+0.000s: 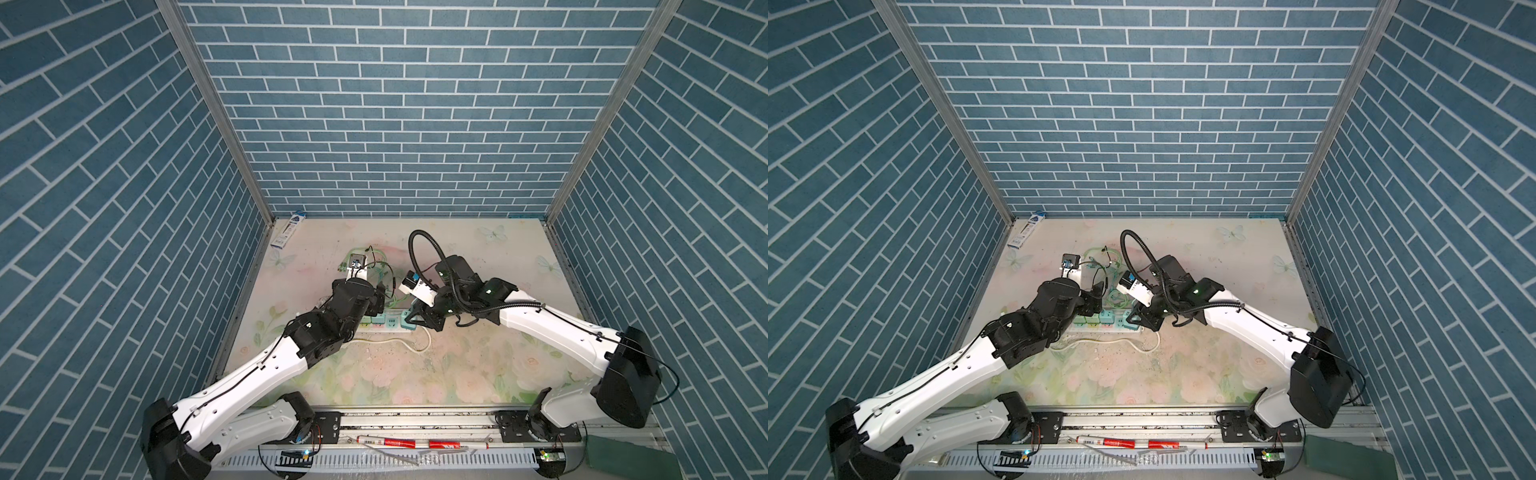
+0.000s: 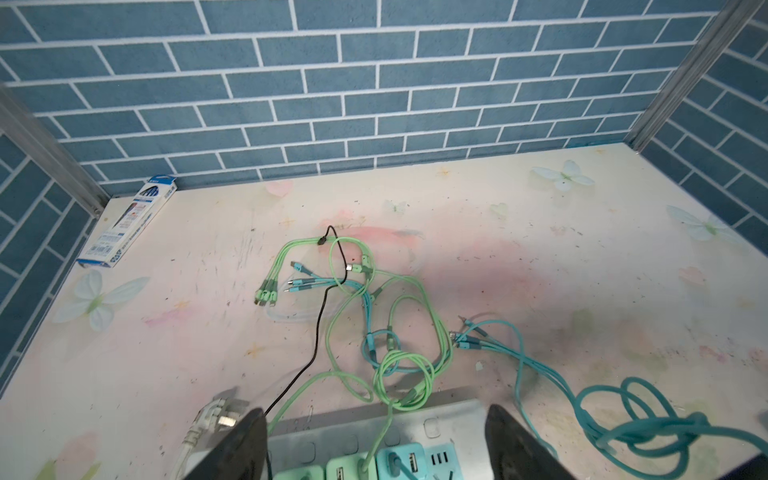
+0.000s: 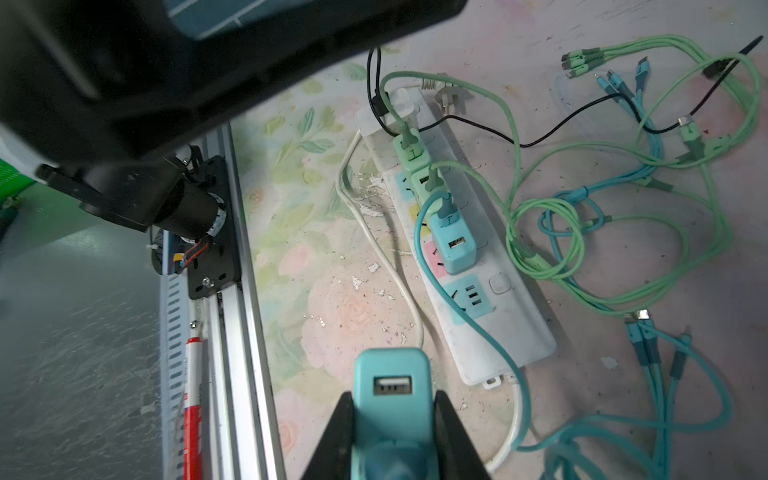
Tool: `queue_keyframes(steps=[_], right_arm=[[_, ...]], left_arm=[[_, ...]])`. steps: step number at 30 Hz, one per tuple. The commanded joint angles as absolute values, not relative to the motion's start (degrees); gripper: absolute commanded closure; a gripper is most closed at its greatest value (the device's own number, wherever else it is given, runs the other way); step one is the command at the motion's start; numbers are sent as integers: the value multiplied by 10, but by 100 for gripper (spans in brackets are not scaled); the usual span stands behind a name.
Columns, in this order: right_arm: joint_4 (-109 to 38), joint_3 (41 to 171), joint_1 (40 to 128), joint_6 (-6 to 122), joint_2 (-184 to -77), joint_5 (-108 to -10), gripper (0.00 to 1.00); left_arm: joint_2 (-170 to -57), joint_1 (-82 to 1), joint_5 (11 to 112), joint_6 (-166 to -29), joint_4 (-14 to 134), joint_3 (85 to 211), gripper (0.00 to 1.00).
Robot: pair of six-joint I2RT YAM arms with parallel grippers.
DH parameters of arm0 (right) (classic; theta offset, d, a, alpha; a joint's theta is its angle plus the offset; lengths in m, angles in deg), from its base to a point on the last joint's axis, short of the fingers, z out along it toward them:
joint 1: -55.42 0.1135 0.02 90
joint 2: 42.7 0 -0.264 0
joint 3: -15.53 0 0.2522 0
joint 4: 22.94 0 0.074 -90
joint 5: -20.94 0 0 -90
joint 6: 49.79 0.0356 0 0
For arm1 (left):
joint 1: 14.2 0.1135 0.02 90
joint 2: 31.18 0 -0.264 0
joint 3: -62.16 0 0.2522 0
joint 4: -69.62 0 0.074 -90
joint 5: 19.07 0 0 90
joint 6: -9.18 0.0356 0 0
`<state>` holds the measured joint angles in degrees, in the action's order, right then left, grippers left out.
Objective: Insert the plug
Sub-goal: 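Carry the teal charger to the power strip while the left arm withdraws, then lower and press the teal charger plug into the next free socket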
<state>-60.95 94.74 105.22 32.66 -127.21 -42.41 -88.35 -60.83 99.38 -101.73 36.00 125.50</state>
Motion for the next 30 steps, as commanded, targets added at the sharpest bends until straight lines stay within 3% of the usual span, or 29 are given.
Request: queue_keyframes(steps=[1, 7, 15, 30], right_arm=[[-561, 939, 1070, 273, -1300, -471, 100], [-466, 910, 1086, 245, -1342, -516, 100], [-378, 885, 1091, 206, -1380, -507, 100], [-357, 891, 1090, 183, -1404, -557, 100]], left_arm=[[-858, -605, 1032, -1051, 312, 1237, 17], [-803, -597, 1068, -1082, 270, 1210, 17], [-733, -589, 1089, -1103, 244, 1174, 15], [-723, -588, 1083, -1105, 253, 1161, 15]])
